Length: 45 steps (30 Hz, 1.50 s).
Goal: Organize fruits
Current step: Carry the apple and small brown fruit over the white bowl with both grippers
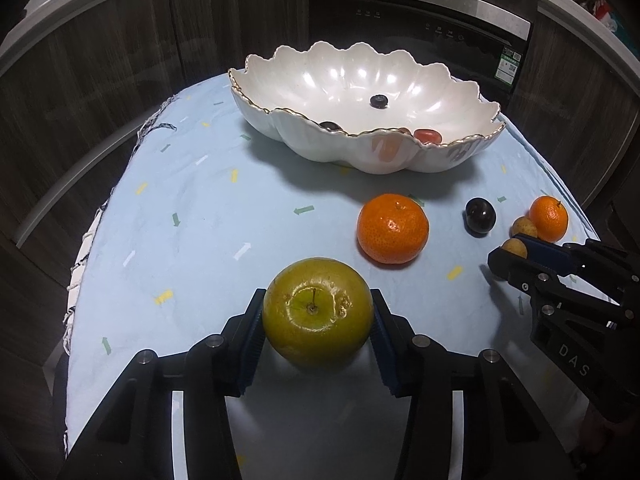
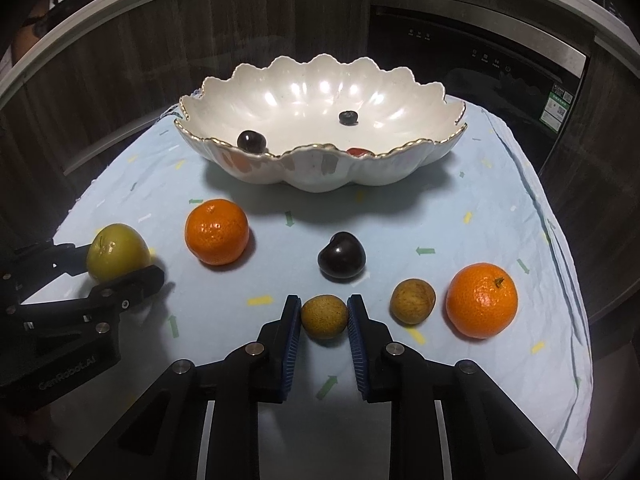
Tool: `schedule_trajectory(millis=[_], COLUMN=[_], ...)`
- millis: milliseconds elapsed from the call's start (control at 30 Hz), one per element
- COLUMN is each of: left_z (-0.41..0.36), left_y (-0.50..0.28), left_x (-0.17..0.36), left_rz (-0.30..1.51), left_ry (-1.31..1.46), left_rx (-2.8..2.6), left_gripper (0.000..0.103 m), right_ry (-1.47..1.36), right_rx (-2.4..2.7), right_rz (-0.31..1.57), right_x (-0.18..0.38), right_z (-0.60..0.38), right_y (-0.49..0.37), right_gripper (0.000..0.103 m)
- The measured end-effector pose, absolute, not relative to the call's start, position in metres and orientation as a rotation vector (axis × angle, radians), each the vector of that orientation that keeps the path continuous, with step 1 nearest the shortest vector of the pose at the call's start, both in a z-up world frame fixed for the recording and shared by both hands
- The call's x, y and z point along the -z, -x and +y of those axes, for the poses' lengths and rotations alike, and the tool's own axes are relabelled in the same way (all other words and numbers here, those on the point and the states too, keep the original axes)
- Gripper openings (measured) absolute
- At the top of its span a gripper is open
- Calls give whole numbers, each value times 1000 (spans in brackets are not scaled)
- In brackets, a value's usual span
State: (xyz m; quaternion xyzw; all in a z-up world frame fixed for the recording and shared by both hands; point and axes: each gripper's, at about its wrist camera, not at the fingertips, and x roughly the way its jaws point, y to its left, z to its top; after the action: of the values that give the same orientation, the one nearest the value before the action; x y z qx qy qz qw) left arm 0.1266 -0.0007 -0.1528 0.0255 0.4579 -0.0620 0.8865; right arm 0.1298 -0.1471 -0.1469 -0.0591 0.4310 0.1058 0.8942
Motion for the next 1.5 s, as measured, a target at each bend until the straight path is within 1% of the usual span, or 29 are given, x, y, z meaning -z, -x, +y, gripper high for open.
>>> schedule_trajectory(millis=[400, 867, 1500], left_z=[3, 7, 13], left_y=[-131, -147, -205], left_x=[142, 119, 80], left_rz=[938, 895, 838], left_ry=[-44, -44, -18], left_rx=[129, 113, 105], left_gripper=[48, 48, 48], right_ry=[118, 112, 58], right_rx=[-200, -183, -118], right_rz=[867, 799, 710], right_x=[133, 104, 65], right_z=[-150, -149, -158], right_y=[-135, -147, -199], right_gripper=[25, 25, 25])
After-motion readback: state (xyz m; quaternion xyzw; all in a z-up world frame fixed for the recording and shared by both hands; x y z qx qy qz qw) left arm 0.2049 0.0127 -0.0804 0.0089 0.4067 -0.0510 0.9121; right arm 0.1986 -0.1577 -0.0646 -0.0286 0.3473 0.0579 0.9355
